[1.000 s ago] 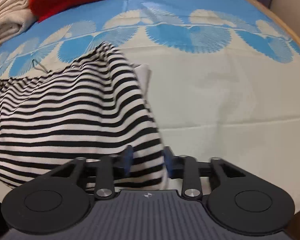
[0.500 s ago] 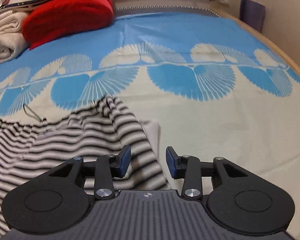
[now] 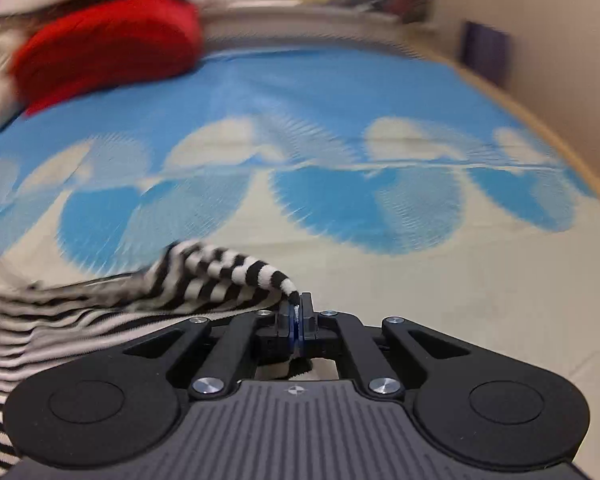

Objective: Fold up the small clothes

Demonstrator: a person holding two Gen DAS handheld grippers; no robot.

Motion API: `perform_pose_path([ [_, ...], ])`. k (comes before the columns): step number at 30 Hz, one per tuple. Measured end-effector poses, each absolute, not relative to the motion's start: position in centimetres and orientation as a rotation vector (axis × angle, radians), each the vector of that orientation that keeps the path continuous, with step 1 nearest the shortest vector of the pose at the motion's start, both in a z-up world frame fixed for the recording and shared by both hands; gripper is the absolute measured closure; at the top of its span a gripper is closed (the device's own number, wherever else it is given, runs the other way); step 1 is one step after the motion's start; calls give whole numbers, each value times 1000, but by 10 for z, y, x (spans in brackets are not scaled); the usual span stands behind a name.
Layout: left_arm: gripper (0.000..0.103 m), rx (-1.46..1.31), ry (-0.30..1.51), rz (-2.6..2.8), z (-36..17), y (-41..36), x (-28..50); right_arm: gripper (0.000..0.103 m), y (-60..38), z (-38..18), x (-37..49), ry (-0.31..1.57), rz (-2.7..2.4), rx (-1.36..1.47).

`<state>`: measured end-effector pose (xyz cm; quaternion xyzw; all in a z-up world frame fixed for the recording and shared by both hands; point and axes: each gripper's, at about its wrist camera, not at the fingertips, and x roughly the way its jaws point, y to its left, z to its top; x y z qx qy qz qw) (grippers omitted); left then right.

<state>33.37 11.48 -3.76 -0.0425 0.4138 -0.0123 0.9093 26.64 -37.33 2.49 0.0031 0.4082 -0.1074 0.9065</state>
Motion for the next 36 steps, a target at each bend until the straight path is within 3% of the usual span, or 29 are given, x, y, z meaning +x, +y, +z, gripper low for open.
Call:
perform_pose_path([
  [2,94,-36,906,-23,-43,107,337,102,-372,13,271,920,-185,8],
  [4,78,-16,990,-54,-50,104,337,96,-370,4,272,998,-156,14],
  [5,78,-14,993,-57,-48,105,335,91,-368,6,269,995,-158,8],
  [7,77,2,934,-47,-35,107,325,69,-368,21,258,914,-143,19],
  [10,76,-63,911,-101,-19,117,307,62,-366,41,237,848,-59,27],
  [14,76,-66,1023,-248,-22,118,286,59,-364,47,213,907,137,28],
  [16,76,-23,1071,-309,-26,114,273,47,-361,38,203,992,228,29],
  [20,76,45,1133,-378,-34,115,244,47,-354,29,180,1084,310,-104],
  [26,76,31,1244,-459,-46,127,213,46,-373,19,164,1179,250,-74],
  [30,75,217,1388,-392,-78,117,203,45,-370,3,156,1262,197,-187],
  [36,72,60,1296,-371,-45,132,200,44,-378,13,152,1267,97,-164],
])
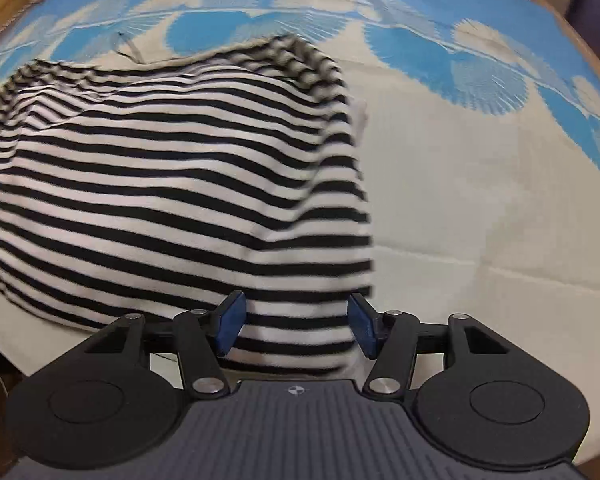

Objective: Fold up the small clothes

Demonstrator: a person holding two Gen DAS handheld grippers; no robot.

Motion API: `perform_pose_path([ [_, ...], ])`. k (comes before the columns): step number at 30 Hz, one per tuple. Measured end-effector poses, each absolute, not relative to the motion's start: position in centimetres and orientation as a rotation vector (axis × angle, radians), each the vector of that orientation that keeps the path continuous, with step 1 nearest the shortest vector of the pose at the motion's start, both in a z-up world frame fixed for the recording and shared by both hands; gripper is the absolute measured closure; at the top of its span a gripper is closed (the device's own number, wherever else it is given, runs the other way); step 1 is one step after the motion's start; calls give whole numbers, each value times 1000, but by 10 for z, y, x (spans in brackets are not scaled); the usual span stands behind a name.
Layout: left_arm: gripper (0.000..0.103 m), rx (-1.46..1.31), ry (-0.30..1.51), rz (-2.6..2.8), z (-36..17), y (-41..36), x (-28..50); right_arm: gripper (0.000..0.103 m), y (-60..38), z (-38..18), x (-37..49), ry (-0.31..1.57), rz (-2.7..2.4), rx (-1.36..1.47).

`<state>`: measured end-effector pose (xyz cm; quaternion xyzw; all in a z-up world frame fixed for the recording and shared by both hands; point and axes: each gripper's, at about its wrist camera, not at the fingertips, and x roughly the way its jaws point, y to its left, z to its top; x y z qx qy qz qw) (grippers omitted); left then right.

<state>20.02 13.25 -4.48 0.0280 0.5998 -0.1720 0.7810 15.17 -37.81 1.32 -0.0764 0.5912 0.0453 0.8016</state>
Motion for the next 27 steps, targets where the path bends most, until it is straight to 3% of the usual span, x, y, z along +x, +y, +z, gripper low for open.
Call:
perform_pose_path([
  [2,72,95,1347,-294,-53,137,199,41,-380,8,150,1312,61,-193],
  [5,72,137,1395,-213,-61,142,197,40,-383,26,147,1237,20,-174],
  [7,71,73,1329,-208,-47,148,199,40,-387,49,145,1126,-20,-135],
  [12,60,-173,1185,-197,-14,168,206,38,-395,117,140,871,-46,-17],
  [15,41,-241,1165,-179,-13,170,213,34,-387,131,131,783,-22,-9],
  [16,28,-267,1153,-161,-16,172,214,33,-386,129,127,764,-27,-2],
  [17,25,-295,1147,-141,-22,172,218,33,-389,121,124,758,-42,5],
  [20,25,-336,1203,-128,-42,172,232,42,-389,104,135,824,-101,-24],
  [27,25,-335,1219,-134,-67,169,252,40,-414,103,154,819,-157,127],
])
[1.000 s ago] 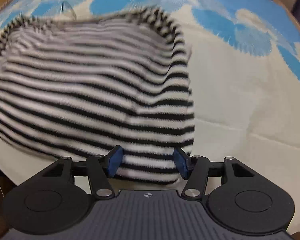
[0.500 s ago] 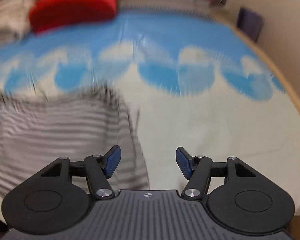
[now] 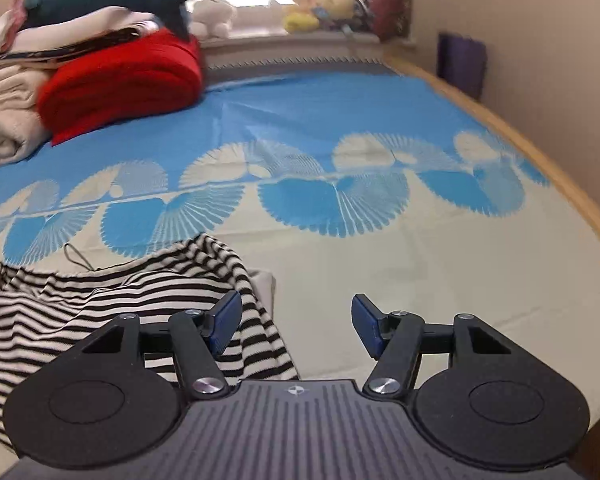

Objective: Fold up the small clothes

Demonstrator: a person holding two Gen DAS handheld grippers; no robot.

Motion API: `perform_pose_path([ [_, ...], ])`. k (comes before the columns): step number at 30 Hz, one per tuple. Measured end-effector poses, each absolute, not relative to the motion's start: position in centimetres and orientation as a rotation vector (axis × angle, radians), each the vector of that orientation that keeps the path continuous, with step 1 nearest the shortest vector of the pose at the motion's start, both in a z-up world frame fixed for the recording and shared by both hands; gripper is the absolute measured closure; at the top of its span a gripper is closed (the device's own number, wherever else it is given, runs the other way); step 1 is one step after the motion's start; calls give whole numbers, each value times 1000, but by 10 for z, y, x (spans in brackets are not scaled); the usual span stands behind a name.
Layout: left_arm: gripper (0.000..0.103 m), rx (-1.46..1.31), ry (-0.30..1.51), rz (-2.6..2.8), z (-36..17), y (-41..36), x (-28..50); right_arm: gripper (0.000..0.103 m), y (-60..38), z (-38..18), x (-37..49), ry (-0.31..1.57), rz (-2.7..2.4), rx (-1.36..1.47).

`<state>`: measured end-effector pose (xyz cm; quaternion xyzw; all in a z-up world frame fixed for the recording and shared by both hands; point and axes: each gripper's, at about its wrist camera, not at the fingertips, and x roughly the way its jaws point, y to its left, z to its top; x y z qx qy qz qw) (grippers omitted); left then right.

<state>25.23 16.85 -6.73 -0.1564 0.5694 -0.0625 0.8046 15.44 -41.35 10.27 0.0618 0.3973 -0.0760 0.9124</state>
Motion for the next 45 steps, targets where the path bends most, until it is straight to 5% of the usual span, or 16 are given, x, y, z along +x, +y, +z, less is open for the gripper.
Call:
perform_pose_path([
  [9,30,-374,1261,-190,-95,163,275,40,-409,100,161,807,-147,122],
  [12,51,-415,1251,-229,-100,160,282,40,-408,99,165,810,-147,130],
  [14,76,-462,1260,-243,-104,159,286,40,-408,101,166,804,-146,128],
  [16,85,-459,1271,-255,-106,152,290,40,-407,101,167,799,-145,125],
  [28,97,-447,1143,-222,-67,179,264,40,-392,101,173,800,-144,127],
  [33,93,-509,1177,-209,-67,206,257,40,-387,100,172,801,-133,127],
  [34,86,-513,1183,-208,-67,209,257,40,-386,100,172,801,-129,123],
  [37,42,-566,1196,-168,-77,222,258,40,-384,99,172,806,-122,113],
  [45,39,-634,1266,-201,-105,215,273,40,-385,98,176,815,-116,105],
])
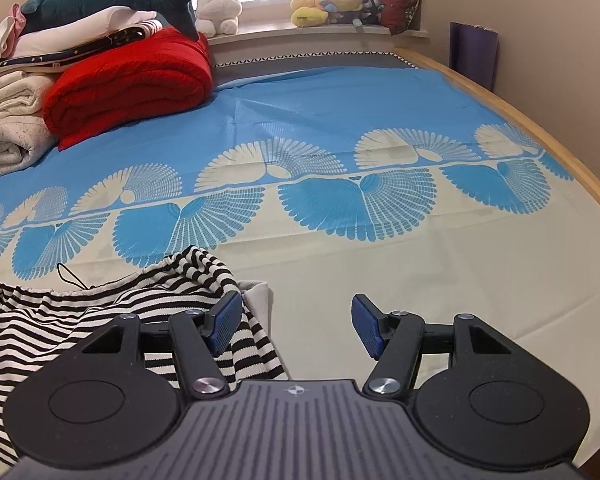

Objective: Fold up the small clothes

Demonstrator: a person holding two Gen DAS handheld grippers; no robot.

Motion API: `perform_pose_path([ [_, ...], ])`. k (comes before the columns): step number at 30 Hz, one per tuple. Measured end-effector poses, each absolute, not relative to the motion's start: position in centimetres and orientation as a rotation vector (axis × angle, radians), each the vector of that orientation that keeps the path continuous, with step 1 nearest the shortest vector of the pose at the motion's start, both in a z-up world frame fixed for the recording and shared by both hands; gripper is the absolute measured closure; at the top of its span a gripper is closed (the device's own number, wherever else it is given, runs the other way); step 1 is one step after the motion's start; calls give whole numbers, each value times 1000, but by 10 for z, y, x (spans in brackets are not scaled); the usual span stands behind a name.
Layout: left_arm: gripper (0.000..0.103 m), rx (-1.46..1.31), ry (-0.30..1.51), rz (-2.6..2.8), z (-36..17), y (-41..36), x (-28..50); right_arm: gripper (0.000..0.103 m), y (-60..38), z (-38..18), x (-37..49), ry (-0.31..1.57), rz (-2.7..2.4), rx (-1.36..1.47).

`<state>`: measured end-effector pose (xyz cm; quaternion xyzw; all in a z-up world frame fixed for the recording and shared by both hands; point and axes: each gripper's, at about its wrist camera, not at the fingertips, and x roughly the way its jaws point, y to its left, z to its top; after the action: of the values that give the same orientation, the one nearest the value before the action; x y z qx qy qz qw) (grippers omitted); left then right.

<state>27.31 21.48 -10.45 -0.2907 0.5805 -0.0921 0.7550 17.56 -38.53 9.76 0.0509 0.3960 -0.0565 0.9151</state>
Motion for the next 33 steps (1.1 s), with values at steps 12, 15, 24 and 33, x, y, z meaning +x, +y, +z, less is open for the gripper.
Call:
perform_pose_path([
  [12,92,-460,1210,-248,-71,185,270,40,-379,95,179,820,-130,113],
  [15,92,-366,1188,-182,-54,187,263,40,-376,97,179,811,-119,120],
  [24,92,-259,1134,-26,-7,172,234,40,-379,106,166,794,-109,188],
  [33,92,-265,1205,35,-26,168,256,40,-340,97,178,809,92,153],
])
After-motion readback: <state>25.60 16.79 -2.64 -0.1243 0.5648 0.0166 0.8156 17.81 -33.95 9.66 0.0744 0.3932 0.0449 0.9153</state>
